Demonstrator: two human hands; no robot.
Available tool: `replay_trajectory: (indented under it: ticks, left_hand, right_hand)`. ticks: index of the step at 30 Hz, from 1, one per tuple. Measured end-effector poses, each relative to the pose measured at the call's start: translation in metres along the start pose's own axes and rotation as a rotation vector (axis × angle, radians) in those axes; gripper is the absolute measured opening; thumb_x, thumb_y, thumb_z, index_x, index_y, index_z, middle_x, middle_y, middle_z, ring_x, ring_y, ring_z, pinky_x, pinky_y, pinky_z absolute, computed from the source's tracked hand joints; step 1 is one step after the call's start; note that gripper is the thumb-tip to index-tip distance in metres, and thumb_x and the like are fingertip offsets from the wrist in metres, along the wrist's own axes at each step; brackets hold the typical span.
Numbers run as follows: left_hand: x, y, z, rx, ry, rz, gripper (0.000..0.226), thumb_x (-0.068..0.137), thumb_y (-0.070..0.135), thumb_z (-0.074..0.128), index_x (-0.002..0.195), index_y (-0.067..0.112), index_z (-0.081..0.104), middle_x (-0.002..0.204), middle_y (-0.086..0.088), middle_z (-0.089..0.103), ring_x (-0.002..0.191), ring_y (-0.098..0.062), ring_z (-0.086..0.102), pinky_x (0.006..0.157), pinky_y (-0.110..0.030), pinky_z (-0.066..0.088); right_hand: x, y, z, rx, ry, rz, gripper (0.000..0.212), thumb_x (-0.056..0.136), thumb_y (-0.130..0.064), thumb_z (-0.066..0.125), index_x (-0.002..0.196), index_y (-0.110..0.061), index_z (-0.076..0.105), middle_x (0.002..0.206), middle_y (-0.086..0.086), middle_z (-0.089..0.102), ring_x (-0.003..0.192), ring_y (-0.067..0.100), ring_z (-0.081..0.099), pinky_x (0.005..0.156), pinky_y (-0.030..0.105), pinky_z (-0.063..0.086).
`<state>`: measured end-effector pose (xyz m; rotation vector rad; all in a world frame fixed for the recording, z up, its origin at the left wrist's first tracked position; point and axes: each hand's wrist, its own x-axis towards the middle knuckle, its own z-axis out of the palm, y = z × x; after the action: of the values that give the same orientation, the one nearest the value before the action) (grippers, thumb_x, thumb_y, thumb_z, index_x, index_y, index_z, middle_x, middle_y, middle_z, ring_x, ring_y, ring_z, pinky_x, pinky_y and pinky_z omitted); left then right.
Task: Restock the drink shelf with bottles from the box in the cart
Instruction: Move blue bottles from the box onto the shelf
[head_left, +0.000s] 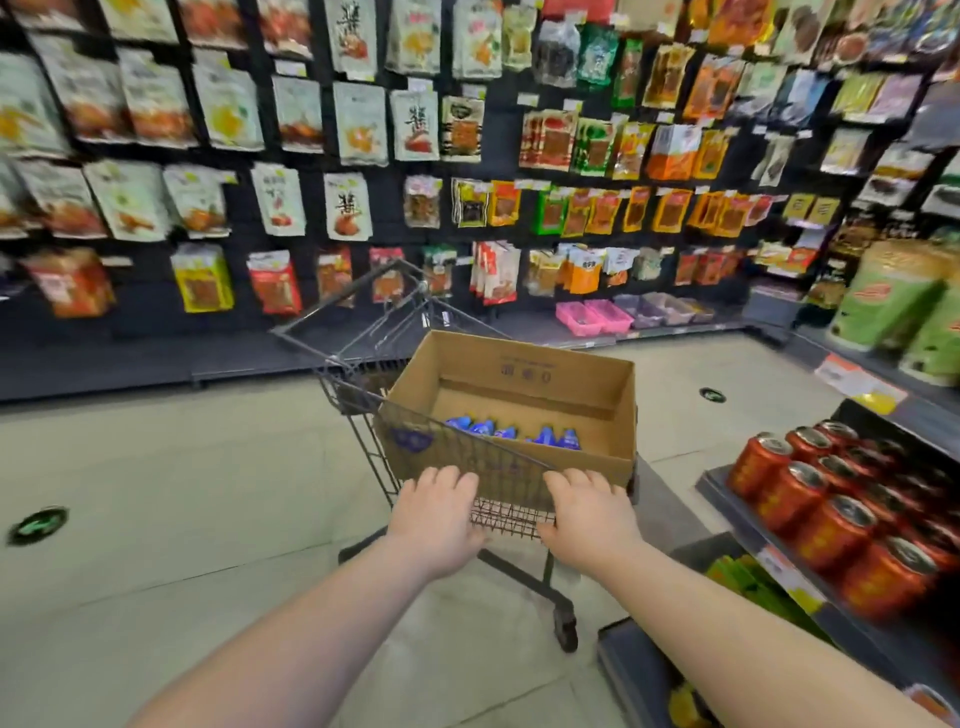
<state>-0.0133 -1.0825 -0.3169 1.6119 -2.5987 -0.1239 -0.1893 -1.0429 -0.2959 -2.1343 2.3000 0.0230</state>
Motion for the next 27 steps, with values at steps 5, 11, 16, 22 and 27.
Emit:
replay_trajectory:
  ticks: [5,11,16,22,27]
  left_hand:
    - [0.038,-0.036,0.012,0.006,-0.035,-0.071,0.062,0.084,0.056,0.052,0.133,0.021,0.036,0.133,-0.002,0.041,0.126,-0.025,0.036,0.104,-0.038,0.033]
    - [0.126,-0.047,0.015,0.031,-0.070,-0.097,0.064,0.083,0.055,0.052,0.135,0.022,0.034,0.135,-0.001,0.040,0.127,-0.024,0.035,0.106,-0.038,0.031]
    - [0.203,-0.037,0.016,0.049,-0.078,-0.050,0.061,0.084,0.055,0.052,0.132,0.022,0.035,0.134,-0.002,0.040,0.127,-0.025,0.036,0.105,-0.040,0.031]
    - [0.261,-0.034,0.034,0.051,-0.159,-0.047,0.063,0.083,0.055,0.052,0.134,0.021,0.035,0.134,-0.002,0.041,0.127,-0.025,0.035,0.104,-0.040,0.030]
    - [0.300,-0.033,0.052,0.040,-0.227,-0.025,0.060,0.084,0.055,0.052,0.131,0.020,0.037,0.133,-0.003,0.042,0.128,-0.026,0.036,0.102,-0.041,0.032]
  right_hand:
    - [0.059,-0.006,0.023,0.032,-0.081,-0.042,0.054,0.088,-0.043,0.050,0.136,-0.026,0.035,0.138,-0.001,0.042,0.130,0.024,0.035,0.102,0.042,0.032]
    - [0.149,0.021,0.041,0.061,-0.143,-0.051,0.057,0.087,-0.045,0.051,0.137,-0.024,0.034,0.140,0.000,0.041,0.130,0.025,0.034,0.103,0.041,0.032]
    - [0.219,0.058,0.044,0.081,-0.167,-0.022,0.058,0.088,-0.044,0.050,0.140,-0.024,0.032,0.144,-0.001,0.038,0.133,0.025,0.032,0.105,0.041,0.030]
    - [0.264,0.093,0.055,0.075,-0.217,0.018,0.056,0.089,-0.043,0.047,0.141,-0.026,0.030,0.143,-0.001,0.038,0.132,0.024,0.034,0.104,0.038,0.031]
    - [0.283,0.118,0.070,0.090,-0.271,0.091,0.053,0.089,-0.045,0.047,0.137,-0.026,0.034,0.141,-0.001,0.041,0.130,0.023,0.035,0.103,0.038,0.033]
